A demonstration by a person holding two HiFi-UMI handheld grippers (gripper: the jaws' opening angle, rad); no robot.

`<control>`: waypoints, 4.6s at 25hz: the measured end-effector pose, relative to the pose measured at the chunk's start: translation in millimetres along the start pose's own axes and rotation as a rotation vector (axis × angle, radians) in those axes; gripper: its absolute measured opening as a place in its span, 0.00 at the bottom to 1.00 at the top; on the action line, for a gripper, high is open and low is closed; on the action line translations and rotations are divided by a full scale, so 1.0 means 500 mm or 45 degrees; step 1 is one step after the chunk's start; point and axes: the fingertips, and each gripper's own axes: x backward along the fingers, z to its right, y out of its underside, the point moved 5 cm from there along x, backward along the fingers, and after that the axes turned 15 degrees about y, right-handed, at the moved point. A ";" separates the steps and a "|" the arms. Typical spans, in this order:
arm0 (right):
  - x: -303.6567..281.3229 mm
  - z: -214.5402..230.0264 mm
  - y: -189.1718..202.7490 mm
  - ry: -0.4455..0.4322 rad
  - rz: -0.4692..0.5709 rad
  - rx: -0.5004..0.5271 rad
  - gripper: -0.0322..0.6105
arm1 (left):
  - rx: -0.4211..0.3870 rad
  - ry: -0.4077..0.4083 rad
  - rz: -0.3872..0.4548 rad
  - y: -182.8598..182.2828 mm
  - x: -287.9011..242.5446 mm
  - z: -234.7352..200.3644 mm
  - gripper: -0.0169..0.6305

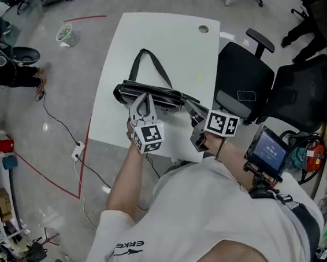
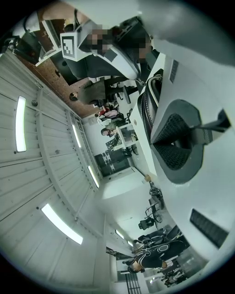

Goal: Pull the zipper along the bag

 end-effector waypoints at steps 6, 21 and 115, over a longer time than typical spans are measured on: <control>-0.005 0.002 -0.005 -0.012 0.010 -0.073 0.07 | -0.005 0.026 -0.014 -0.001 -0.010 -0.007 0.03; -0.012 -0.085 0.026 0.076 0.197 -0.097 0.07 | -0.052 0.282 0.059 0.032 0.007 -0.027 0.03; -0.170 -0.262 0.059 0.236 0.278 0.151 0.07 | -0.141 0.534 -0.044 0.179 -0.010 -0.233 0.03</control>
